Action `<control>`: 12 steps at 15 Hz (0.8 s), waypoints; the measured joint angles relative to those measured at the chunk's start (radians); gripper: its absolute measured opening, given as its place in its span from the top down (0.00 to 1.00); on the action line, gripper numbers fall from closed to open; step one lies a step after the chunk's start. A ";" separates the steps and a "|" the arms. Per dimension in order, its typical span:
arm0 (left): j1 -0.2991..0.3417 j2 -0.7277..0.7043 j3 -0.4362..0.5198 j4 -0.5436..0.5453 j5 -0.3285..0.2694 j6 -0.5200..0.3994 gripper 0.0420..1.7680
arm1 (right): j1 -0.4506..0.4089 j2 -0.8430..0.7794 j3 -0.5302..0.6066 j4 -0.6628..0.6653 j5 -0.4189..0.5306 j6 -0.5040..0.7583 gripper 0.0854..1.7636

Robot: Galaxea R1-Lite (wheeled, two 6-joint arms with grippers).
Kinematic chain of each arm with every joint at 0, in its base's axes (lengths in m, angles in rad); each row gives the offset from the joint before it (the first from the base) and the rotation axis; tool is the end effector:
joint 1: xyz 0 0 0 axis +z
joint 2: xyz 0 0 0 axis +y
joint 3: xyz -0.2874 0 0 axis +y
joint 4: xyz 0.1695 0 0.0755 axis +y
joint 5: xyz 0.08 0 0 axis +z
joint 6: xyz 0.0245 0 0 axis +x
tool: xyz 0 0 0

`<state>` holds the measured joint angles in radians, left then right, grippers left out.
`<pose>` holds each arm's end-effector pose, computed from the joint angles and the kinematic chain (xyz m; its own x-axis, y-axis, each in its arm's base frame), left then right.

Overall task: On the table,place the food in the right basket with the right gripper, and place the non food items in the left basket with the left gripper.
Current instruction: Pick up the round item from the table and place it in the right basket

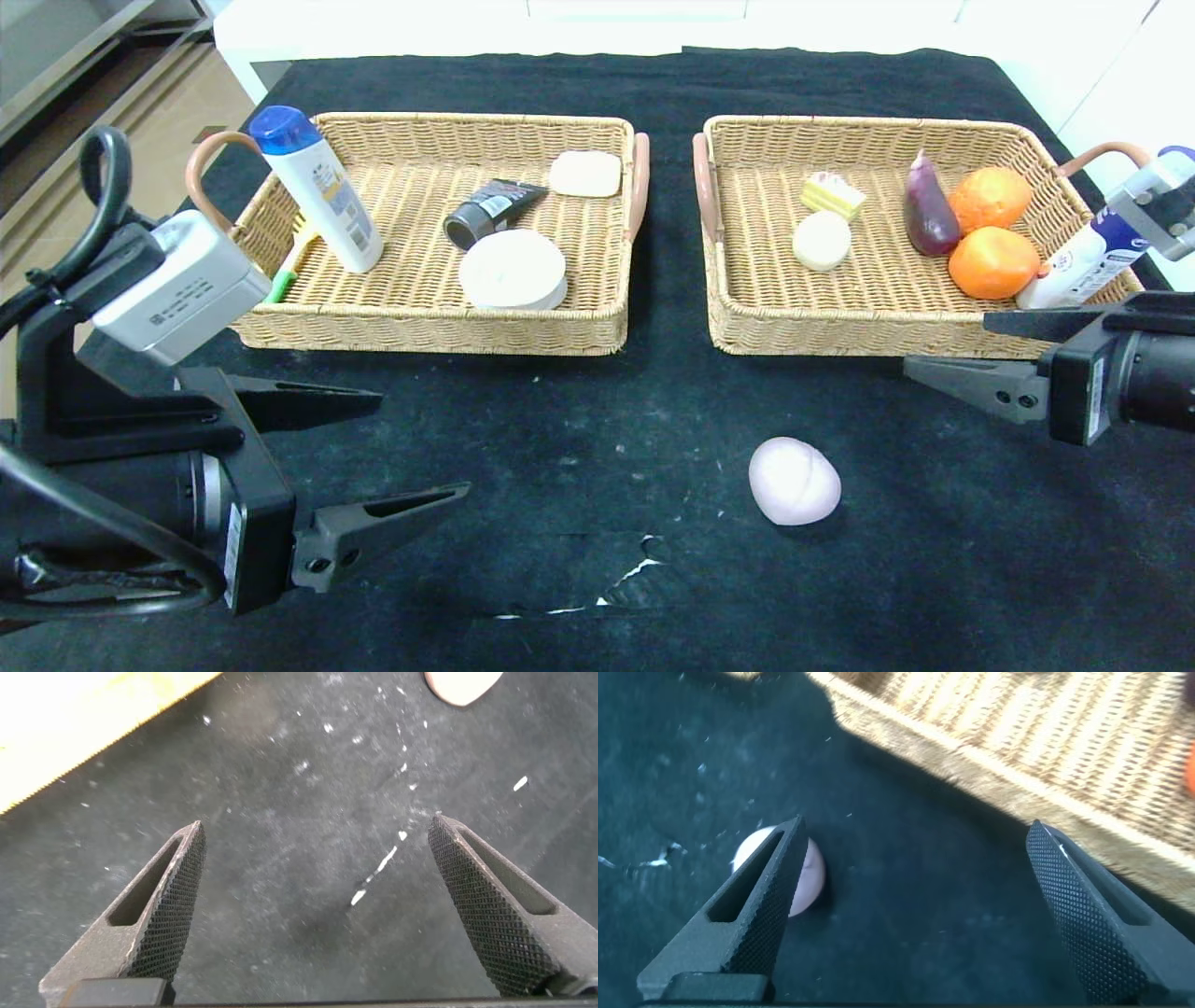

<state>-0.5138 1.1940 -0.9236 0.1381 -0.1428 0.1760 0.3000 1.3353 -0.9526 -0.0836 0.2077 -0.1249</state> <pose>0.1493 -0.0883 0.2533 0.7211 -0.5704 -0.3932 0.6515 0.7513 0.1050 0.2065 0.0692 0.2556 0.8324 0.4733 -0.2883 -0.5088 0.8589 -0.0588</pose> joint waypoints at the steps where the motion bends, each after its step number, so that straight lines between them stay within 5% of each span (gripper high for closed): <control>1: 0.000 -0.003 0.004 -0.013 0.007 0.002 0.03 | 0.035 0.002 0.004 0.009 -0.036 0.000 0.03; 4: -0.002 -0.004 0.012 -0.016 0.018 0.003 0.03 | 0.153 0.022 0.027 0.007 -0.162 0.004 0.03; 12: -0.001 -0.005 0.011 -0.022 0.021 0.002 0.03 | 0.342 0.111 0.053 -0.001 -0.320 0.066 0.03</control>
<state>-0.5151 1.1891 -0.9121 0.1157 -0.1221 0.1779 0.6421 1.4466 -0.8996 -0.0847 -0.1126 -0.0591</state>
